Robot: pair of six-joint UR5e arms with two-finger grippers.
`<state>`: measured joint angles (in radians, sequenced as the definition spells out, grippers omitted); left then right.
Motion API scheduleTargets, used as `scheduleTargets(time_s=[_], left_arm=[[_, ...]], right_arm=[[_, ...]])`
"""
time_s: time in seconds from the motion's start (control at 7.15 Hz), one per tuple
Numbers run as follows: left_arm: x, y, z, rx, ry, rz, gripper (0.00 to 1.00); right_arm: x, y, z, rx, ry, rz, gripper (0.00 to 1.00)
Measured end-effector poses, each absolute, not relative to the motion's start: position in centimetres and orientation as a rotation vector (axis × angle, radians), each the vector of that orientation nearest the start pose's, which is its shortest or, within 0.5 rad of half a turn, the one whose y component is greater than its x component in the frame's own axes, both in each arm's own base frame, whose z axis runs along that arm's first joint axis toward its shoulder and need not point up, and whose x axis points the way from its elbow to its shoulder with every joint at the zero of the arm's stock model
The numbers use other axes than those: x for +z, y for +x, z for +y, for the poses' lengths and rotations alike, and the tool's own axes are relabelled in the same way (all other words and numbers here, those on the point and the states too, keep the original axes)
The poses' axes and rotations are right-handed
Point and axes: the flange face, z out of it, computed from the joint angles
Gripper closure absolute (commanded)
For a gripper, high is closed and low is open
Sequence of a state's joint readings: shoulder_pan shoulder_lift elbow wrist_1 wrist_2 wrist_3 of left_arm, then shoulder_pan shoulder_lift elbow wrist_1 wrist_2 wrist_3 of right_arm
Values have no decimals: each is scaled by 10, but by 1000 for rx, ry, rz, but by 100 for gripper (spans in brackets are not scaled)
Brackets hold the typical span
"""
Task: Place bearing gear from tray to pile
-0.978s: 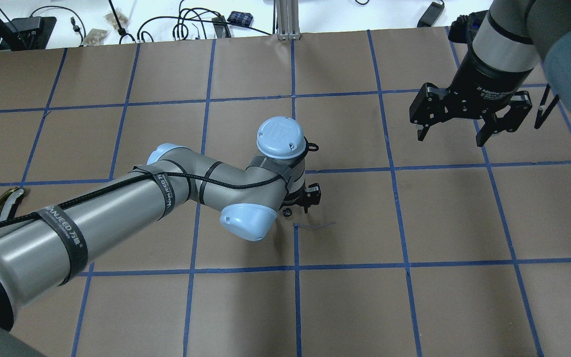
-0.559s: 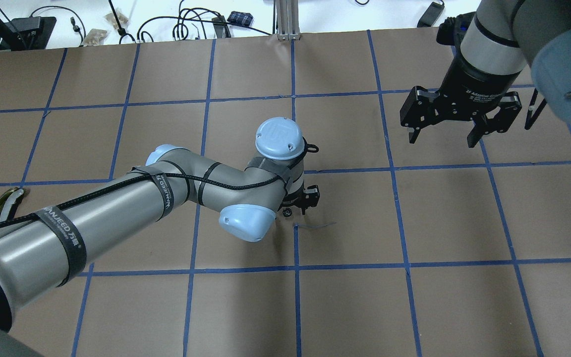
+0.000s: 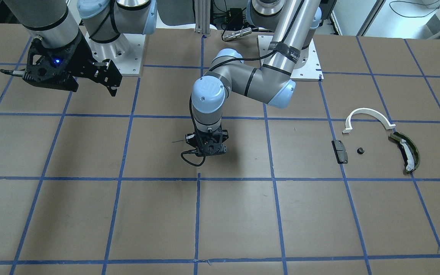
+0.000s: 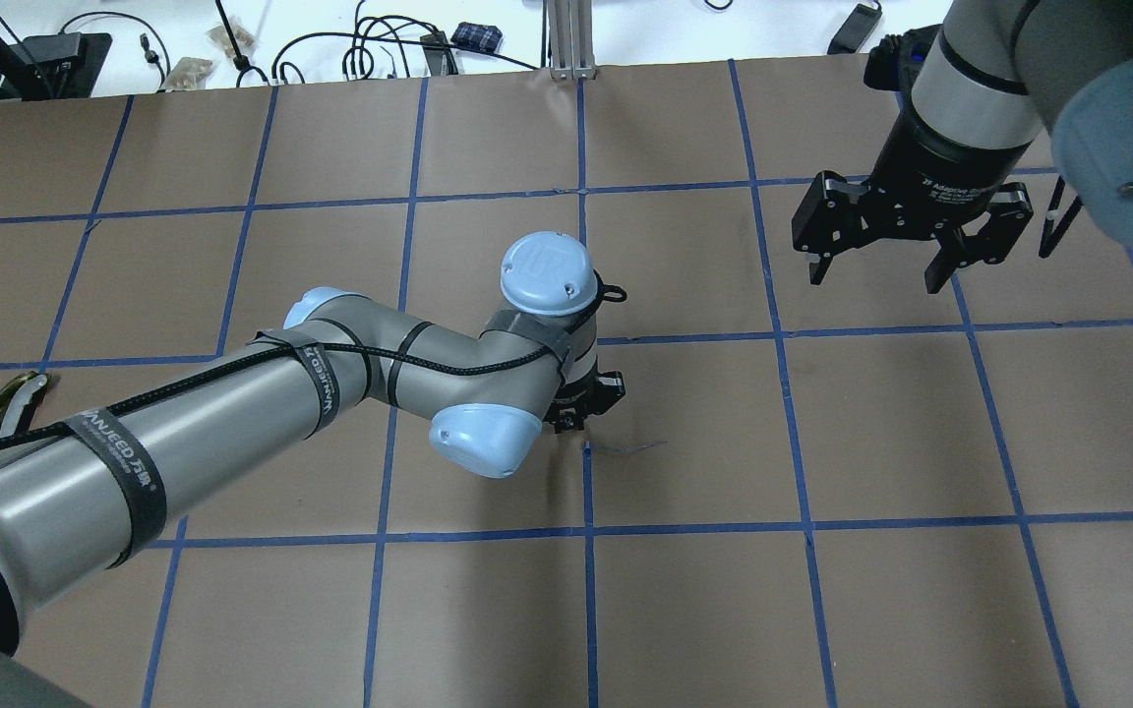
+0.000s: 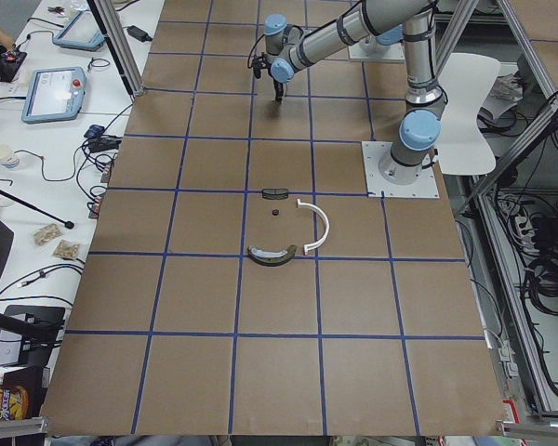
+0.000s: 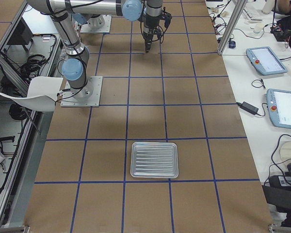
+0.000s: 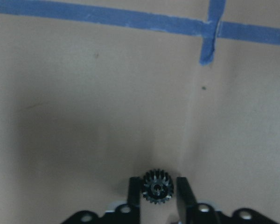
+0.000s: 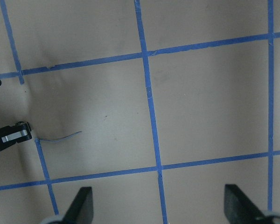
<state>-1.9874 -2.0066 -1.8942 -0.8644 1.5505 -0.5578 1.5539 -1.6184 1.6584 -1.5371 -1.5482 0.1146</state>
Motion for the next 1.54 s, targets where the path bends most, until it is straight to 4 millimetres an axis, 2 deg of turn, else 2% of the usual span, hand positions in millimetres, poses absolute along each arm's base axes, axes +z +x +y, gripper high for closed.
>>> scheduleTargets(time_s=[0.28,0.42,0.56,0.7,0.98,1.26,1.54], left_arm=[[189,-325,-470,61,-225,3133,100],[204,-300,-483,49,-196,3140,100],[225,-258,-502,43,-145,3147,100],[247,-207,-518,38,-94,3153,100],[278,-107,-534,16,18,3116,100],[293,-14,-535,16,95,3094,100],[293,66,-530,24,156,3103,100]], right_arm=[[465,128,-466,115,207,3114,0],[465,128,-466,114,207,3115,0],[466,128,-466,113,207,3116,0],[467,127,-466,108,207,3116,0],[473,128,-468,89,207,3115,0],[475,127,-469,84,207,3116,0],[475,127,-469,85,207,3117,0]])
